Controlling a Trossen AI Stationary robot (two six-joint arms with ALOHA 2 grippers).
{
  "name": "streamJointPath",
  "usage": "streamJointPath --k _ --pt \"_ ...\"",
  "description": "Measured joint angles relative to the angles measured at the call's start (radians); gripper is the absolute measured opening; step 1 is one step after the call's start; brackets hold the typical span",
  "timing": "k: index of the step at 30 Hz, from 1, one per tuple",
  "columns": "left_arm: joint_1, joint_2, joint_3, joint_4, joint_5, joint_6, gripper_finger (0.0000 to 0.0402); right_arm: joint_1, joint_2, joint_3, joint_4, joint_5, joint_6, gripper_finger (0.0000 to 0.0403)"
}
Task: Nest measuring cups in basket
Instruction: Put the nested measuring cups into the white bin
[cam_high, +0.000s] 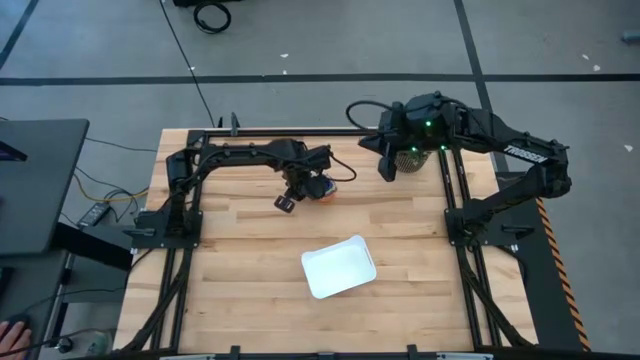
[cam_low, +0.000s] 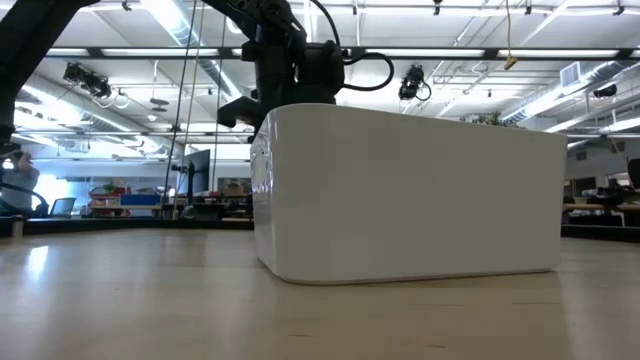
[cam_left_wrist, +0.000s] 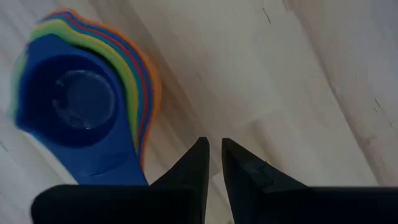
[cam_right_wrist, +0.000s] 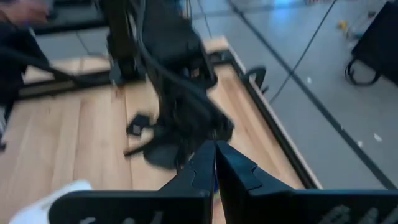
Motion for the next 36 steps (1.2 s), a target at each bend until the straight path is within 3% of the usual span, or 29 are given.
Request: streamJointPath --k 6,16,25,31,36 --pt "0.008 0.000 0.000 0.018 -0.022 -0.169 0.0050 0.000 0.000 0.000 0.156 0.000 0.000 0.0022" --pt "0.011 0.000 0.000 0.023 -0.041 0.090 0.0050 0.000 0.000 0.000 0.376 0.000 0.000 0.0022" --pt "-0.014 0.000 0.011 0.044 -0.081 0.162 0.0050 0.000 0.000 -0.001 0.490 0.000 0.000 0.0022" --pt "-0.014 -0.001 0.077 0.046 -0.092 0.289 0.0059 0.000 0.000 -0.001 0.510 0.000 0.000 0.0022" --pt "0.030 -0.002 0.093 0.043 0.020 0.301 0.0103 0.000 0.000 -0.001 0.511 0.000 0.000 0.0022"
